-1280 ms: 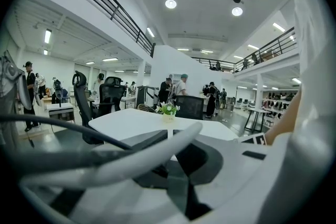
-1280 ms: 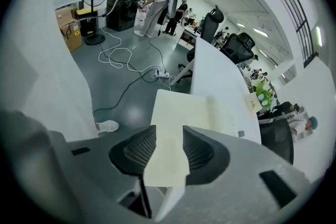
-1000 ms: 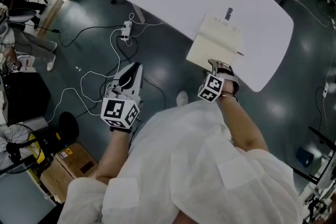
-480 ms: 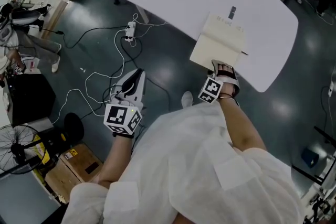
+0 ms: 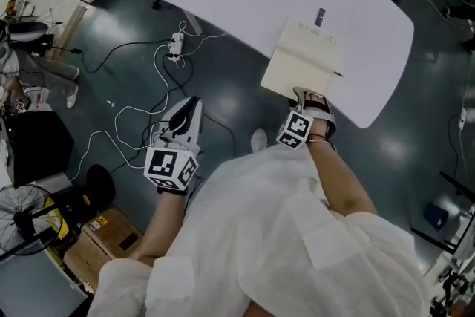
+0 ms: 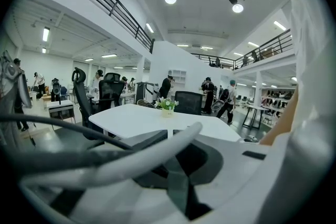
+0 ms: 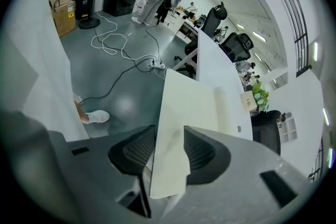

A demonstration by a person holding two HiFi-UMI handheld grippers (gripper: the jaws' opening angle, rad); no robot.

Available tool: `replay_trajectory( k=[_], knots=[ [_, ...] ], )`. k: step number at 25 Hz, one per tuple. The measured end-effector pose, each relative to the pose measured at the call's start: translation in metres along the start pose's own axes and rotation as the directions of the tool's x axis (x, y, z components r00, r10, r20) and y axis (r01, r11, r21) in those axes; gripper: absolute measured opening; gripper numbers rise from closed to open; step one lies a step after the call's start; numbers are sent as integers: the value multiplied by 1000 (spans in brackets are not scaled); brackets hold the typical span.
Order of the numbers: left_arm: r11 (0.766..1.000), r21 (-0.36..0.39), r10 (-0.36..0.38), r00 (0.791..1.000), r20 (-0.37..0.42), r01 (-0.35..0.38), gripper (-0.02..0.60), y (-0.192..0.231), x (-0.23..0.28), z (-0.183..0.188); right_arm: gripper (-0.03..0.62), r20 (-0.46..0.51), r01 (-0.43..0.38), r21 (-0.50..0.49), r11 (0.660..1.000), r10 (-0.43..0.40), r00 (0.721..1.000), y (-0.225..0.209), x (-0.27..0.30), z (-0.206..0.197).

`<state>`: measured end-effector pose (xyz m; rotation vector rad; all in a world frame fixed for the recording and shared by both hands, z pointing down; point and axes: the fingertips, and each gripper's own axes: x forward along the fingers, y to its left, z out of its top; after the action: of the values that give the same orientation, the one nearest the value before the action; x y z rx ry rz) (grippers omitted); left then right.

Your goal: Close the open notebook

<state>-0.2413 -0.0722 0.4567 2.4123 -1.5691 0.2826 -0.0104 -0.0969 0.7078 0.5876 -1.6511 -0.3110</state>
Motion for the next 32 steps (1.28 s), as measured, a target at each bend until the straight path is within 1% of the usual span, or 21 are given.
replay_trajectory(
  k=[5,8,16,24,28,32],
  knots=[
    [1000,-6,-11,1000,14,11,31,0,7,5,125,17,-17,18,1000,17,1000,-7,-15,2],
    [1000,-6,-19,1000,22,19,31,1,10,9,83,24,-22,22,1000,21,999,-15,-29,7],
    [999,-11,-46,999,23,46,31,1,24,14,37,55,-6,58,998,3,998,-60,-58,12],
    [998,-17,-56,998,36,57,31,-7,39,22,15,91,-4,53,999,-1,996,-113,-69,8],
    [998,-20,-51,998,38,52,31,-10,50,28,20,103,-31,57,998,25,994,-132,-68,6],
    [999,-26,-42,998,49,43,31,-14,62,38,25,114,-75,68,995,66,991,-150,-66,2]
  ],
)
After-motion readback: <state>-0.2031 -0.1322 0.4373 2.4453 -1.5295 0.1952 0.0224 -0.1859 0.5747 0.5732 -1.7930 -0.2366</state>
